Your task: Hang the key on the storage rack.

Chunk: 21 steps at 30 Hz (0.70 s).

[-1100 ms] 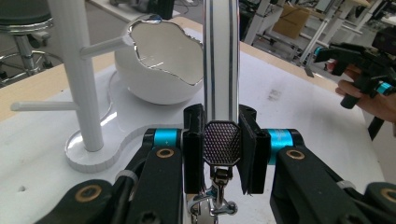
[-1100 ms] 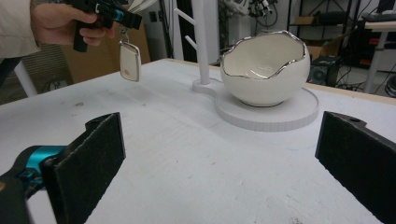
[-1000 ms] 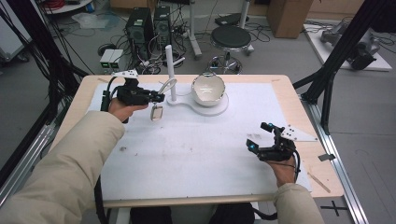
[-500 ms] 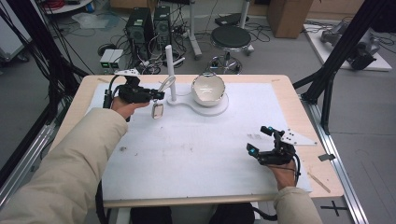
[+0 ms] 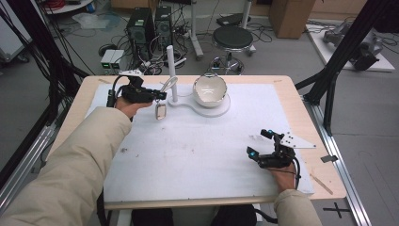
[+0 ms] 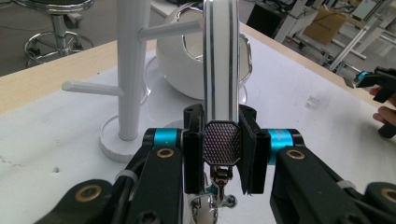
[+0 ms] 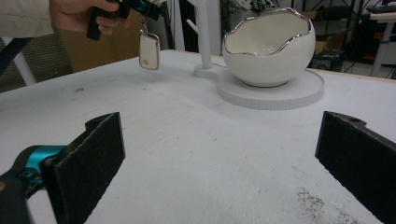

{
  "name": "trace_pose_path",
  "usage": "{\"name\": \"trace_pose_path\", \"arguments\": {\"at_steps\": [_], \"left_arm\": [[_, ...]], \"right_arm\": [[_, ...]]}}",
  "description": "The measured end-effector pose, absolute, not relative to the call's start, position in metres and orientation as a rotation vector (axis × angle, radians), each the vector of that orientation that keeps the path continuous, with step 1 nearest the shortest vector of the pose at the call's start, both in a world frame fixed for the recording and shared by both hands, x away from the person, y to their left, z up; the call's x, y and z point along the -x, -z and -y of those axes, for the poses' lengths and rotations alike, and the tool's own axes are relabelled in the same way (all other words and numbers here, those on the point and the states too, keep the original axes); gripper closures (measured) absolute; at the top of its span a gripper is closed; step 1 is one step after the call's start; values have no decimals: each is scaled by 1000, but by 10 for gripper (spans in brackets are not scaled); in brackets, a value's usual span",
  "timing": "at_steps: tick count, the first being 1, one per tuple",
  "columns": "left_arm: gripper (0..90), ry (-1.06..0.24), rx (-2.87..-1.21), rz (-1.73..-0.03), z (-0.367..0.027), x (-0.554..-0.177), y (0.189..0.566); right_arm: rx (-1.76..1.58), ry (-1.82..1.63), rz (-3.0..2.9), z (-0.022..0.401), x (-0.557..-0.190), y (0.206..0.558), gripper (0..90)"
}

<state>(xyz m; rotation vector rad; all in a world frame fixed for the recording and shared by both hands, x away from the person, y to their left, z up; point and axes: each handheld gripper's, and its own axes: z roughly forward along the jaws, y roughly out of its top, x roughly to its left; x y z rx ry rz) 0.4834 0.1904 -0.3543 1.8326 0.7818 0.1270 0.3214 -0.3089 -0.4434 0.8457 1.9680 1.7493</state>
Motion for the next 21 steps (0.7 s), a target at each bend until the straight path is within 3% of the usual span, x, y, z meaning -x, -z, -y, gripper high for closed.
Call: {"name": "trace_pose_path", "arguments": {"at_steps": [21], "left_arm": [[741,-78,-1792,-907,-193,-494,366]], "right_arm": [[-869,-1749,-1959,309,-324,448,6]]}}
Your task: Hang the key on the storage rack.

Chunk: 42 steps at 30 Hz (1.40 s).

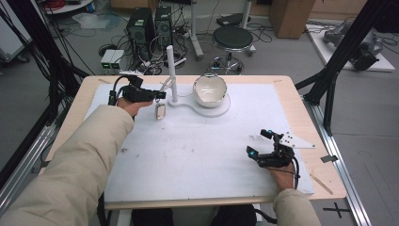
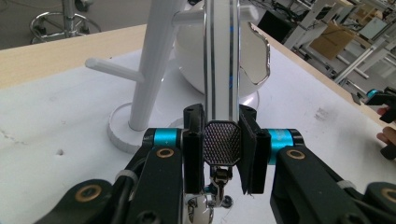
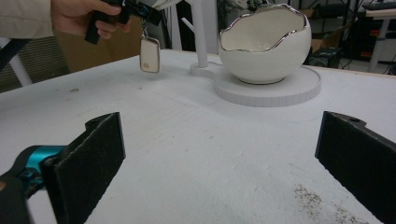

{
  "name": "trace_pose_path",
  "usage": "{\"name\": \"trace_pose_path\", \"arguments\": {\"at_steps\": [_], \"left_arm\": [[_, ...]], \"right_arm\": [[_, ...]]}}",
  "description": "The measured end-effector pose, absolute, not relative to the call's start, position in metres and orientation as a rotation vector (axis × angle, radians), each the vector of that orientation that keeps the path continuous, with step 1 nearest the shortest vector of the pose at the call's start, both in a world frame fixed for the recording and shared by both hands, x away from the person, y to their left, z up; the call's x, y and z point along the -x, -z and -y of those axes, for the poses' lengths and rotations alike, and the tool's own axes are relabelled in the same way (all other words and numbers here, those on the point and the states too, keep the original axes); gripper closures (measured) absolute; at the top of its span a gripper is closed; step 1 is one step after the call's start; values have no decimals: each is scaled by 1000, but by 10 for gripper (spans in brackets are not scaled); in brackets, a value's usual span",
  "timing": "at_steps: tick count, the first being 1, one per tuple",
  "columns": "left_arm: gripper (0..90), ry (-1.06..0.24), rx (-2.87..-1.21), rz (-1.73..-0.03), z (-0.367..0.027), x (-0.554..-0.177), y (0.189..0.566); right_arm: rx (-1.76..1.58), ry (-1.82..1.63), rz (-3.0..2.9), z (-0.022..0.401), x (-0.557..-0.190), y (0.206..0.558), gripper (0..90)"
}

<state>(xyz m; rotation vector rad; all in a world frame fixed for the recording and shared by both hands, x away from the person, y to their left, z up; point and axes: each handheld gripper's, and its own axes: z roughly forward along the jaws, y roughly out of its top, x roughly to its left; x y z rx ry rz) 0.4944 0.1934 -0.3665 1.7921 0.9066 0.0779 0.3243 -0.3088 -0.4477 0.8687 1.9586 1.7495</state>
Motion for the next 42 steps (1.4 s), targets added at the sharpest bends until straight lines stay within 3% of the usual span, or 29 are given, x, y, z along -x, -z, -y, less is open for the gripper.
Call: {"name": "trace_pose_path", "arguments": {"at_steps": [15,16,19,24,28,33,37,42], "left_arm": [[725,-129,-1800,-951,-190,-497,373],[705,-136,-1797,-963,-190,-497,373],[533,-185,-1806,-948,-190,-495,371],[396,-232,-1779,-852,-198,-486,366],[163,-267,-1751,-840,-210,-470,363],[18,-372,-1652,-789,-234,-430,368],[17,-396,-1603,-778,-252,-400,384],[17,-534,-1583,-731,-269,-357,393]], "right_arm": [[-873,-1742,-1954,309,-325,448,6],[-879,-1743,-1957,309,-325,448,6],[-878,-1743,-1957,309,-325,448,6],[-887,-1743,-1954,309,-325,448,5],[-898,-1737,-1951,309,-324,448,5],[-874,-1723,-1955,308,-324,448,6],[-888,-1715,-1958,307,-324,448,6],[-896,-1712,-1941,307,-324,448,5]]}}
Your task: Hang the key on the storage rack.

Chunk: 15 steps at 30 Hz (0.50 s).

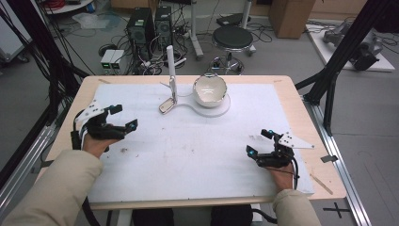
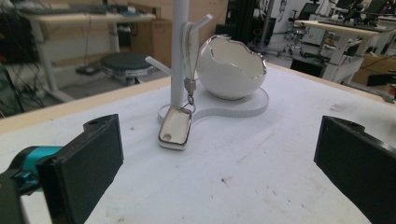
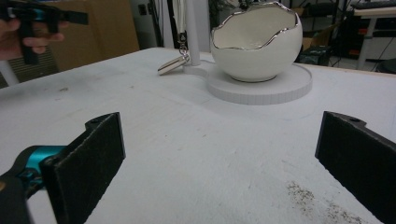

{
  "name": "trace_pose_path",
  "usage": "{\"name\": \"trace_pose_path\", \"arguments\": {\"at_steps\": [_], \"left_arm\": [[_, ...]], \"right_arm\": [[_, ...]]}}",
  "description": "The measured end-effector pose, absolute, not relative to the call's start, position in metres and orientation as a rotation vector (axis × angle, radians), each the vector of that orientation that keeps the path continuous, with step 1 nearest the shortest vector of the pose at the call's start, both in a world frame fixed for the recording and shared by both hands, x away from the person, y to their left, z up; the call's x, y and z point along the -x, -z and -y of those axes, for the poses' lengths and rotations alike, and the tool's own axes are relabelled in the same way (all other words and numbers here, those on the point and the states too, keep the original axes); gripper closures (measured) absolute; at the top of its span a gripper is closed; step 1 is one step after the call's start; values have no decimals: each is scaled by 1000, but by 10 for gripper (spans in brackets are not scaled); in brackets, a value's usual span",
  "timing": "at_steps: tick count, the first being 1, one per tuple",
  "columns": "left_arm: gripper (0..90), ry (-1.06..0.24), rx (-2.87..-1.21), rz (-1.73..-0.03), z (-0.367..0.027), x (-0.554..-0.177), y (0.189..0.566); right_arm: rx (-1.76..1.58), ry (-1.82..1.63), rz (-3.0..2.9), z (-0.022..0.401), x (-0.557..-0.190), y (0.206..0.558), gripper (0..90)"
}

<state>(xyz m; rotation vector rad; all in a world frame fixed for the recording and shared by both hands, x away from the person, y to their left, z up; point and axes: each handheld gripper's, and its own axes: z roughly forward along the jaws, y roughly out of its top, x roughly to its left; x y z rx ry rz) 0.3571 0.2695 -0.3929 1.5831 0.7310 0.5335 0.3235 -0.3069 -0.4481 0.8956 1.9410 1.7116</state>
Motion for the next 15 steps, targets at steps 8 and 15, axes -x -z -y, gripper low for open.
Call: {"name": "trace_pose_path", "arguments": {"at_steps": [8,15], "left_arm": [[17,-614,-1505,-726,-290,-317,413],[17,-626,-1474,-753,-297,-299,433]], "right_arm": [[-890,-1717,-1915,308,-321,449,6],[-889,-1714,-1908,308,-321,449,6]]}}
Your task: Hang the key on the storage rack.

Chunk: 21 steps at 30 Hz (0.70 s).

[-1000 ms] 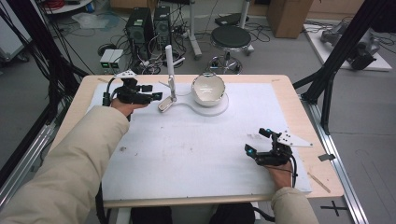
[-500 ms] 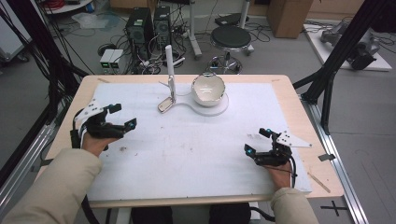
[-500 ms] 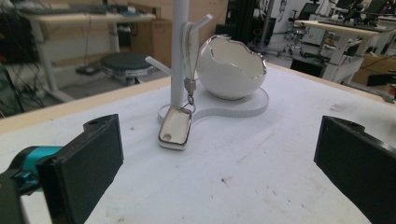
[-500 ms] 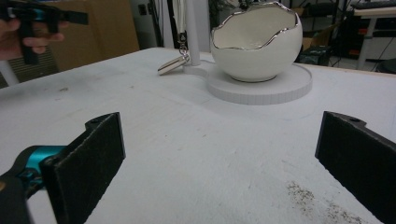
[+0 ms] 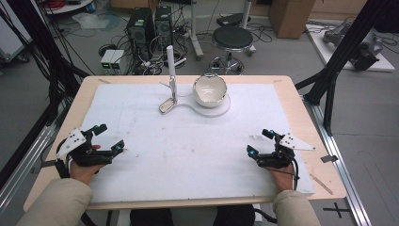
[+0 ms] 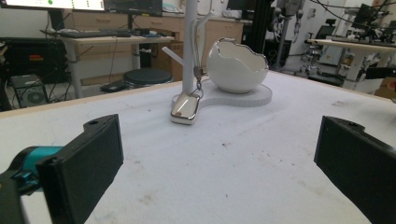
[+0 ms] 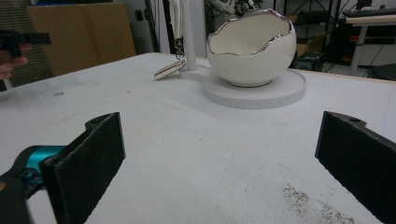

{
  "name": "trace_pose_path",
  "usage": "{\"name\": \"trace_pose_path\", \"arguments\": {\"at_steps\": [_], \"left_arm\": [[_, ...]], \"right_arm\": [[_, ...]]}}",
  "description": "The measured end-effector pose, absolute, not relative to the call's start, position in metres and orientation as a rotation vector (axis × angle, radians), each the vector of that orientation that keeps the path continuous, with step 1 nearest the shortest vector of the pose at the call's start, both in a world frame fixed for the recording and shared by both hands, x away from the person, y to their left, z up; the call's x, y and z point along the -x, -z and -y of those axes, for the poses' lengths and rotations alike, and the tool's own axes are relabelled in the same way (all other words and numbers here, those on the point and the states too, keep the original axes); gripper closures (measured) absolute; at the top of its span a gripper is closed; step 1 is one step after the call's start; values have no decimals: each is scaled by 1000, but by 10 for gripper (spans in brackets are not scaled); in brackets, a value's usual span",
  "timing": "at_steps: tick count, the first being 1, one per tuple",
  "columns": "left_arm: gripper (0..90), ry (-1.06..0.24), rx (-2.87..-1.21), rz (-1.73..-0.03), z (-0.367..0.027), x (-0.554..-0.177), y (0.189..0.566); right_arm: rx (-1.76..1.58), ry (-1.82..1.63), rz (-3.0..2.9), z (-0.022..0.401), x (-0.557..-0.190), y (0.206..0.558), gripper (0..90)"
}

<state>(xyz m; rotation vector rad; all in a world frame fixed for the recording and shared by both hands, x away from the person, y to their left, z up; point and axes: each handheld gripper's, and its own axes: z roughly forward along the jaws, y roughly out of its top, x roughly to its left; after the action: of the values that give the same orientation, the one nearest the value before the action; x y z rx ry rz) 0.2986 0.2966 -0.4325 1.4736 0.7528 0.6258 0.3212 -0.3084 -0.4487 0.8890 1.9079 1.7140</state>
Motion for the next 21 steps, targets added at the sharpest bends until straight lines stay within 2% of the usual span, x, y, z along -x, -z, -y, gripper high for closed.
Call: {"name": "trace_pose_path", "arguments": {"at_steps": [9,21], "left_arm": [[17,-617,-1435,-787,-298,-283,451],[18,-691,-1415,-743,-296,-274,453]], "right_arm": [[-886,-1720,-1900,308,-320,449,5],[-838,-1732,-1834,309,-313,451,6]]}}
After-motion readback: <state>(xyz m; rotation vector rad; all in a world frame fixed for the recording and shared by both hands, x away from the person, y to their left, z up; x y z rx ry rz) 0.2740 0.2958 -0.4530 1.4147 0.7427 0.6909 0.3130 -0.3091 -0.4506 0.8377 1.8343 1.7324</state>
